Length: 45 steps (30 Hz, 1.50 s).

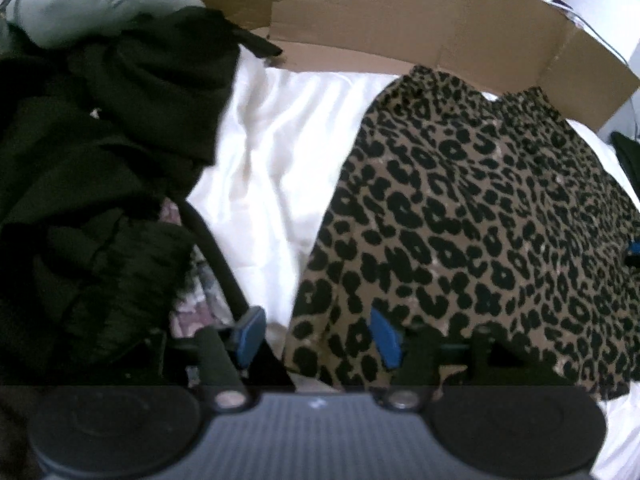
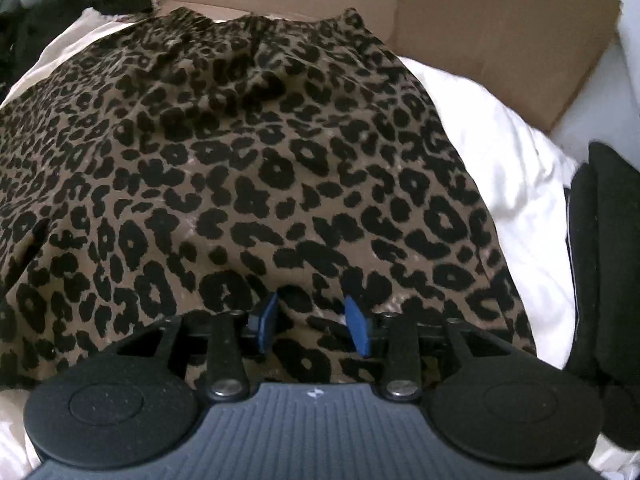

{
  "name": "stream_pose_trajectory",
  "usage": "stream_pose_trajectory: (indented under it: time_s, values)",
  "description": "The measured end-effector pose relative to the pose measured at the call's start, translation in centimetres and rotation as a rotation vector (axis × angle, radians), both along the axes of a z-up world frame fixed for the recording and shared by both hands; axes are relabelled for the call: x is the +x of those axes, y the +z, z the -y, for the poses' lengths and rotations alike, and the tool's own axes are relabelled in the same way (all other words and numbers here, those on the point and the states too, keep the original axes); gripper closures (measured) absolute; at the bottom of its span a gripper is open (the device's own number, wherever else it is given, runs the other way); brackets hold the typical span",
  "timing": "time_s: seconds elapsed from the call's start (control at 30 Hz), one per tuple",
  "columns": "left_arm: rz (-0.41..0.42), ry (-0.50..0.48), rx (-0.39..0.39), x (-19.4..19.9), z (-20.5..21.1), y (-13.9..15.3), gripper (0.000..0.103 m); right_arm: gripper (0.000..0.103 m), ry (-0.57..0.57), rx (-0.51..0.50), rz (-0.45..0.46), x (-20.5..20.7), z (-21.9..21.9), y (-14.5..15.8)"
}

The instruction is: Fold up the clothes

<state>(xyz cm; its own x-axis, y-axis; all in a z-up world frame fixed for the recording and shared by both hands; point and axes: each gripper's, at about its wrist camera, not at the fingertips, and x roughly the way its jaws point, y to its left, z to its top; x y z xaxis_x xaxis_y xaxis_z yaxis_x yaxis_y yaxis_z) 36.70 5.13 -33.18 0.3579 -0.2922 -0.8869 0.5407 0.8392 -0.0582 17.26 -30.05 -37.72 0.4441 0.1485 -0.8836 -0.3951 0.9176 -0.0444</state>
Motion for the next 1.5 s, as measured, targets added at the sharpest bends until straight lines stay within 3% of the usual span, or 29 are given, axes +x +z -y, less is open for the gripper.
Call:
stream_pose_trajectory:
  time_s: [0.27, 0.57, 0.63, 0.77, 0.87, 1.17, 1.5]
  values:
    - [-0.027, 0.028, -0.042, 0.1, -0.6, -0.8, 0.040, 0.054, -0.040, -0.019, -0.039, -1.0, 1.1, 0.2]
    - [-0.084, 0.073, -0.139, 0.9, -2.4, -1.1, 0.062, 0.052, -0.033, -0.019, -0.063, -1.5, 1.6, 0.2]
    - [-0.104, 0.077, -0.155, 1.0, -2.5, -1.2, 0.072, 0.052, -0.033, -0.024, -0.062, -1.5, 1.5, 0.1]
    - [-0.133, 0.095, -0.197, 0.9, -2.9, -1.4, 0.073, 0.052, -0.043, -0.022, -0.067, -1.4, 1.5, 0.2]
    - [-0.176, 0.164, -0.281, 1.6, -4.0, -1.6, 0.073, 0.052, -0.049, -0.008, -0.076, -1.3, 1.7, 0.3]
    - [-0.179, 0.118, -0.265, 2.1, -3.5, -1.8, 0.073, 0.052, -0.046, 0.005, -0.072, -1.3, 2.0, 0.1]
    - [-0.194, 0.107, -0.254, 2.2, -3.6, -1.7, 0.084, 0.052, -0.055, 0.010, -0.080, -1.2, 2.0, 0.2]
